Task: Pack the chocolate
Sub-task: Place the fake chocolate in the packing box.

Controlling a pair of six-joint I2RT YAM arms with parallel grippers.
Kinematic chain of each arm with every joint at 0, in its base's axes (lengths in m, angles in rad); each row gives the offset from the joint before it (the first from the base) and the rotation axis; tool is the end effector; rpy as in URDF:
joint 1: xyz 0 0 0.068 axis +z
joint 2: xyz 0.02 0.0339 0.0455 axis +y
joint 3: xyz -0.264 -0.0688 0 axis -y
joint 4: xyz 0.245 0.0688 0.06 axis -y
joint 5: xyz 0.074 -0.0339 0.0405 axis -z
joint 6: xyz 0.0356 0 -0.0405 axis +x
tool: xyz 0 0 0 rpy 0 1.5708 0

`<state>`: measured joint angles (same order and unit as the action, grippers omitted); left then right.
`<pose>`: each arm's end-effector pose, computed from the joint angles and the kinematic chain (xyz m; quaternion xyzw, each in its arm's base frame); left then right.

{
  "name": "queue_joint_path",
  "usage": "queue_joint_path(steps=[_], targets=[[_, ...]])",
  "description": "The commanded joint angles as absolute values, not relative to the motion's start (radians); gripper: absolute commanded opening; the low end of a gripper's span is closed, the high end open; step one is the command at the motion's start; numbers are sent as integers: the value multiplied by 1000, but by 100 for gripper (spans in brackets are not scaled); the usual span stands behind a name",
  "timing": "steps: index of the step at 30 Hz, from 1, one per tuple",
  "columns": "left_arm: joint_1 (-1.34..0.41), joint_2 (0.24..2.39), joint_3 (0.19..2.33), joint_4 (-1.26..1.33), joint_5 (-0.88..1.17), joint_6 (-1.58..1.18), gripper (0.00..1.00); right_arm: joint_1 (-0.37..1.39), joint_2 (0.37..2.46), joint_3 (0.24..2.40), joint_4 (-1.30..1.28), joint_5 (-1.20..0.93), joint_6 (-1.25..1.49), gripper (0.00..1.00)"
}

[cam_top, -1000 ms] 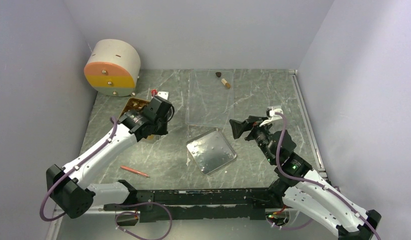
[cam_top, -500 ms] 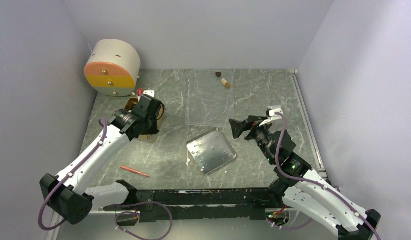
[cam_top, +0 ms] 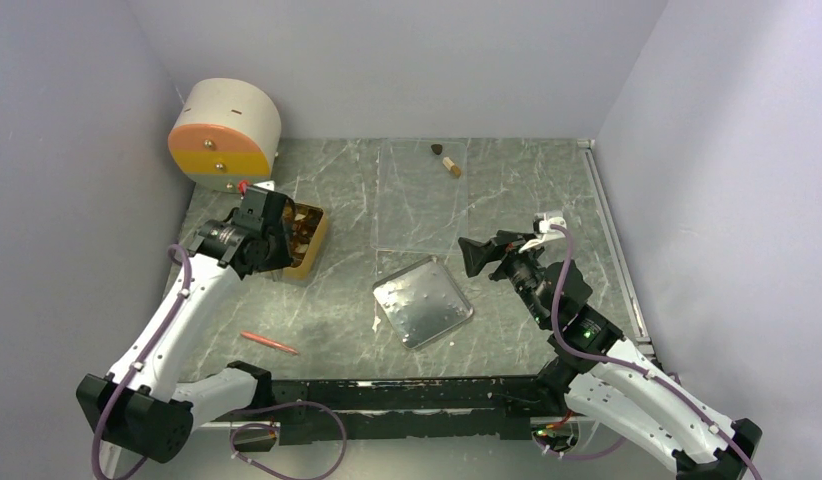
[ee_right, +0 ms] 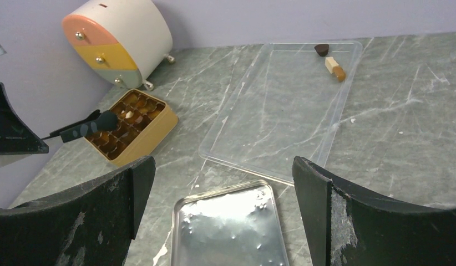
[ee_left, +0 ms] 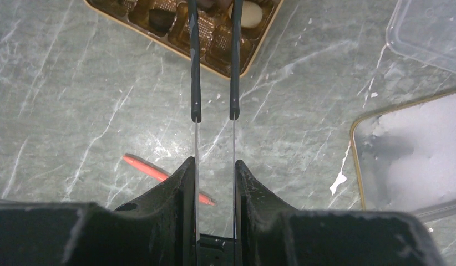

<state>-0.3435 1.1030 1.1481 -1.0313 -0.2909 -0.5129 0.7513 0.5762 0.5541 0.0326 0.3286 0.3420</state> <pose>0.1943 -0.0586 0.3300 -0.1218 0.9405 0.0079 0.3170 0.1193 0.0958 0.3130 -0.0272 0.7031 0.2662 0.6588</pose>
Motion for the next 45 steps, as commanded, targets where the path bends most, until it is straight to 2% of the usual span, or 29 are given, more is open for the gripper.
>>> queue_joint_path(steps=[1,26,38,45], targets=[[-326,1079,1137,-1047,-264,-511,29,750,574,555,75,313,350,100],[-313,1068,1122,-1064,-276,-536,41,750,591,552,102,310,340,100],[-313,1080,1192,-1009,-254,-478,38,750,593,547,110,305,351,100],[-314,1122,1199,-899,-173,-432,37,750,593,543,118,307,350,100]])
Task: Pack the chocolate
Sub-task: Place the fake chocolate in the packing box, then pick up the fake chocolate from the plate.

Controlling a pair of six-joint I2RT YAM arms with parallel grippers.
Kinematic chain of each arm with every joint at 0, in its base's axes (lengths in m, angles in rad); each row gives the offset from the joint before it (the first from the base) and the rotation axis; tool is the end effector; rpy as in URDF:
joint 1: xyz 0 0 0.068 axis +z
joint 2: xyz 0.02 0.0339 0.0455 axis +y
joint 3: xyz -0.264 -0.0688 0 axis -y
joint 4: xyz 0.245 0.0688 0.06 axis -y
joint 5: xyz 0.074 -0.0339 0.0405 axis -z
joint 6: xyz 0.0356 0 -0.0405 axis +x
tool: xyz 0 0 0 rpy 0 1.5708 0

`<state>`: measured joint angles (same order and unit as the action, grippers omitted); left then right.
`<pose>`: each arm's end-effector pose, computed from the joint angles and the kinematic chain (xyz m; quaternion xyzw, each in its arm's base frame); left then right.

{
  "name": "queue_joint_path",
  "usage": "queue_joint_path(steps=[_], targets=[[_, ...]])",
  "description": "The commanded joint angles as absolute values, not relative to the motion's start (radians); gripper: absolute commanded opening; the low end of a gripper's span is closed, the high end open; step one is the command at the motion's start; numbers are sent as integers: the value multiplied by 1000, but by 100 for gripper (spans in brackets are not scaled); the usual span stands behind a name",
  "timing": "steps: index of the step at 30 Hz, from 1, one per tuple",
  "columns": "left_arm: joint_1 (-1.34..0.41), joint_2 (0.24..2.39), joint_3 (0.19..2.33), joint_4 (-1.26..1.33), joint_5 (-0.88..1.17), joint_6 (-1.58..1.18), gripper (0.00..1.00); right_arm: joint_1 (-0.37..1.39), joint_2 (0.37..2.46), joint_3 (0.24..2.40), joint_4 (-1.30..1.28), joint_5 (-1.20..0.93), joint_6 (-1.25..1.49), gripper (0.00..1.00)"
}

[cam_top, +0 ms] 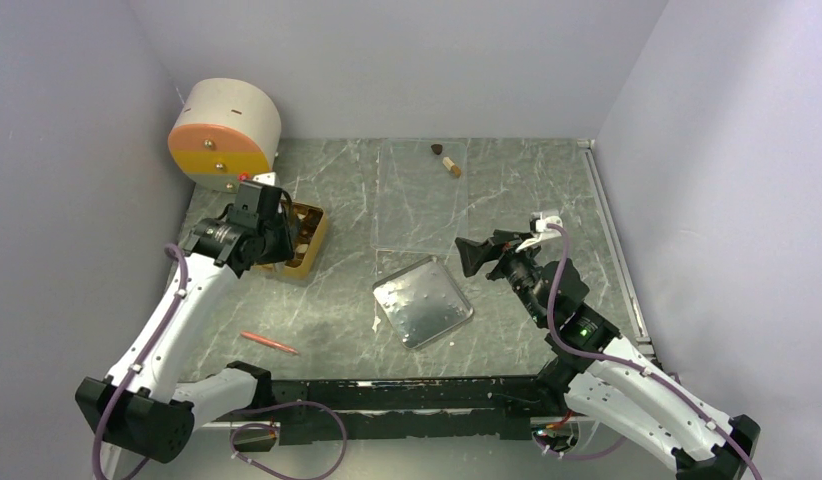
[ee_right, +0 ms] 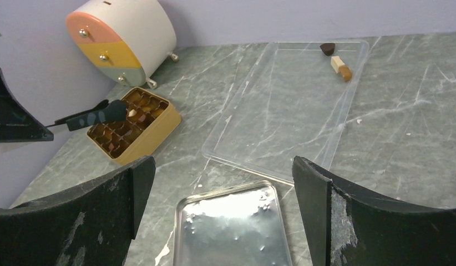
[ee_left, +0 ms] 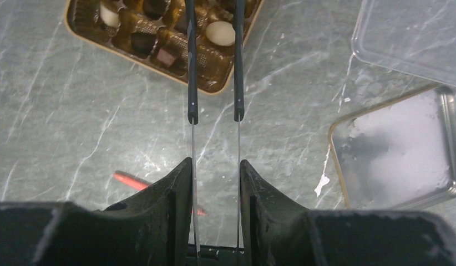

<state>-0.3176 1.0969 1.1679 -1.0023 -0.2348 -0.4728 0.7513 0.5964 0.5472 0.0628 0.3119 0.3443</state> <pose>0.1968 -0.0560 0.3385 -0.1098 0.9371 -0.0176 0.3309 0.1223 0.0993 0.3111 -0.0319 0.7018 0.2731 0.6572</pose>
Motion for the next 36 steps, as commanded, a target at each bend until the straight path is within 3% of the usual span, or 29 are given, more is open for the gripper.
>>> queue_joint_path(steps=[1,11,27,36], targets=[[-314,1128,1196,-878,-163,-427,37,751,594,545,115,308,345,100],[-347,1303,1279,-642,-25,-390,37,750,571,547,106,332,327,100],[-531,1758,1522,-298,-42,-254,38,751,534,565,70,350,326,100],[-586,2050,1777,-211,-70,-178,38,750,535,600,25,355,327,100]])
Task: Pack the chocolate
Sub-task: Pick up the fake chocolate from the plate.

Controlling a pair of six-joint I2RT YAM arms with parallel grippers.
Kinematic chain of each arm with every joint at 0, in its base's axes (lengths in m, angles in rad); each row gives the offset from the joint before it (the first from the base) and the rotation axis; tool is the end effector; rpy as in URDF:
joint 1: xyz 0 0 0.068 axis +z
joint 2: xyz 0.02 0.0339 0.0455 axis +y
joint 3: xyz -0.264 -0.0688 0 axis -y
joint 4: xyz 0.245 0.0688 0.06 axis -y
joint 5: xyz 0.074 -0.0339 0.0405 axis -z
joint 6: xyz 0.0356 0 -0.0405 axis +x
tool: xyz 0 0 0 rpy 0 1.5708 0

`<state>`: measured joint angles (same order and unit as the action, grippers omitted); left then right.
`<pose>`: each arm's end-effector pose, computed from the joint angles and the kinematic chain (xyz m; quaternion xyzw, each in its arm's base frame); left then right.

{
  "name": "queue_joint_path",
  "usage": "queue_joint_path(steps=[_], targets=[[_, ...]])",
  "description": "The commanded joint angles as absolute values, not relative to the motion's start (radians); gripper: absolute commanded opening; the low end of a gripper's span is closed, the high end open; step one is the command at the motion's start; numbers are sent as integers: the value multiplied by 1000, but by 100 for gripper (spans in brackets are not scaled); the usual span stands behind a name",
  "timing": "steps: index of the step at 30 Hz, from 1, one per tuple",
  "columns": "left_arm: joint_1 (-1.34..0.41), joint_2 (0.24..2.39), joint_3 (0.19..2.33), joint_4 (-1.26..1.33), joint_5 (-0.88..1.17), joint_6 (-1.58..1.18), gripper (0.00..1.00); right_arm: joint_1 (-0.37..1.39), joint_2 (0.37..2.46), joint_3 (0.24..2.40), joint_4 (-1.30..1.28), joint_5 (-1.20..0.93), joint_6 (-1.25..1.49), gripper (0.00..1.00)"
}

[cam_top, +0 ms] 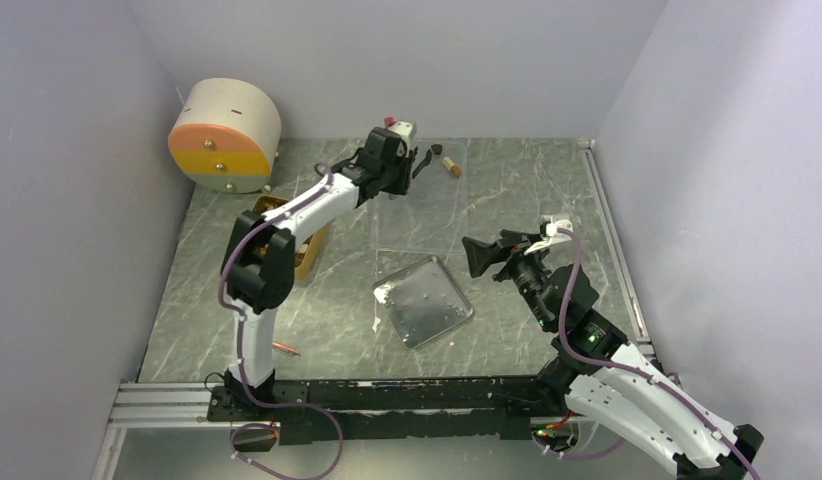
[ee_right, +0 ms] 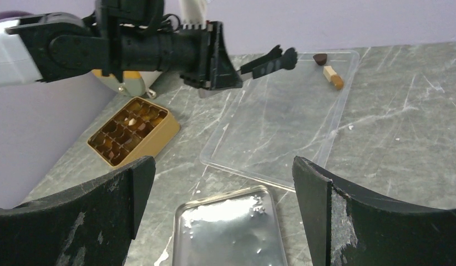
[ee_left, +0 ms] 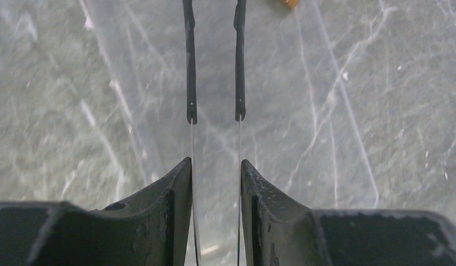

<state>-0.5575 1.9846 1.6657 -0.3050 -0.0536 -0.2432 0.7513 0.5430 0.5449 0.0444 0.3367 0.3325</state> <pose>0.3969 -0.2452 0.2714 0.1272 0.8806 -0.1557 0.4290 0.1150 0.0913 0.3154 -0.0230 0.6911 0.2686 0.6706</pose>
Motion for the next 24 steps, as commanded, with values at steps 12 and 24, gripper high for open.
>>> queue_joint_path(steps=[12,24], targets=[[-589,2252,1929,-156,-107,-170,40,751,541,623,3,375,309,100],[-587,2405,2062,-177,-125,-153,43,751,543,627,3,386,300,100]])
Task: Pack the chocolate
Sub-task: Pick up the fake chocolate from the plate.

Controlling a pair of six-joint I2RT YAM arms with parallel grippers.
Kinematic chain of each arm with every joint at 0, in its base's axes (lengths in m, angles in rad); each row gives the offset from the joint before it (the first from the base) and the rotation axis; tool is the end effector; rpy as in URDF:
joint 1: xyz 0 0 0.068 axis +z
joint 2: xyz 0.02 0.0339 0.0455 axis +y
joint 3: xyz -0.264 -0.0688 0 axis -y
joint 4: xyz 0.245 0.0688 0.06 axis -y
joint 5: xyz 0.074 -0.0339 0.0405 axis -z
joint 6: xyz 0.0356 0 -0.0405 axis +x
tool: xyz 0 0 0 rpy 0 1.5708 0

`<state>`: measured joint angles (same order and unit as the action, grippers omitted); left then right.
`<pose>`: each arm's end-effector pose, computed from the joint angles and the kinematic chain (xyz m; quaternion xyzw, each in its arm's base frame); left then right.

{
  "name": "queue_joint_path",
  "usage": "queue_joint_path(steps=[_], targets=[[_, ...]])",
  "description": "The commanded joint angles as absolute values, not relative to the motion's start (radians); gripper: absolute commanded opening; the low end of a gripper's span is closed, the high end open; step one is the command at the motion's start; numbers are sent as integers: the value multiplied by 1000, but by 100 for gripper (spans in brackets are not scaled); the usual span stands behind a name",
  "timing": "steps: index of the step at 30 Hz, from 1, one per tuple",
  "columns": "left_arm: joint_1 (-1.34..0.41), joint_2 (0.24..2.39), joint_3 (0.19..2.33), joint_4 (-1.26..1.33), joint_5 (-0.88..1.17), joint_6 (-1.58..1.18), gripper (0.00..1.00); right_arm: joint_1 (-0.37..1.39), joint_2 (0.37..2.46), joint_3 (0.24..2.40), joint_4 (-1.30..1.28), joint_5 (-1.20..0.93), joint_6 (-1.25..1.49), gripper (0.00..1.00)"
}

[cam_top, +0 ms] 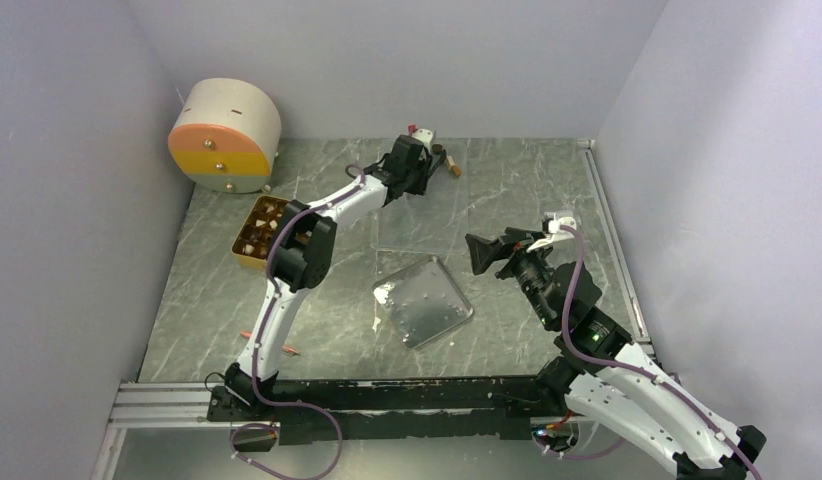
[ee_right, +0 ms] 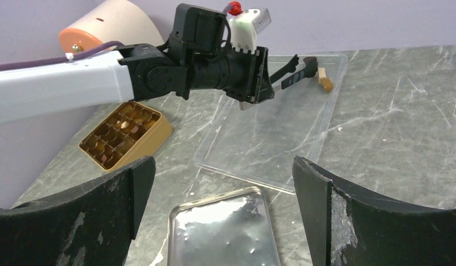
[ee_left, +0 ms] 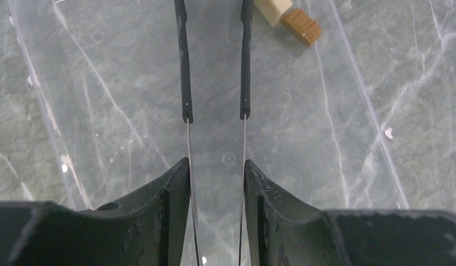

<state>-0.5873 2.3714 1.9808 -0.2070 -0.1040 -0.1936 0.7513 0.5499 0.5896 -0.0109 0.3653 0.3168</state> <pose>0.4593 -0.3013 0.1980 0.1488 0.8704 -0.1353 0.4493 0.1143 0.0894 0.3242 -0.0205 0.6972 0.2501 0.6715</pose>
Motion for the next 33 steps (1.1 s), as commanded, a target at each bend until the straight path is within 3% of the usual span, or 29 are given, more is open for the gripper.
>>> queue_joint_path(steps=[1,21,33], targets=[[-588,2415,2073,-182,-134,-153,43,750,543,625,3,388,299,100],[-579,2501,2153,-135,-129,-129,40,751,554,614,5,411,281,100],[-580,2477,2136,-125,-114,-108,31,750,555,608,5,404,296,100]])
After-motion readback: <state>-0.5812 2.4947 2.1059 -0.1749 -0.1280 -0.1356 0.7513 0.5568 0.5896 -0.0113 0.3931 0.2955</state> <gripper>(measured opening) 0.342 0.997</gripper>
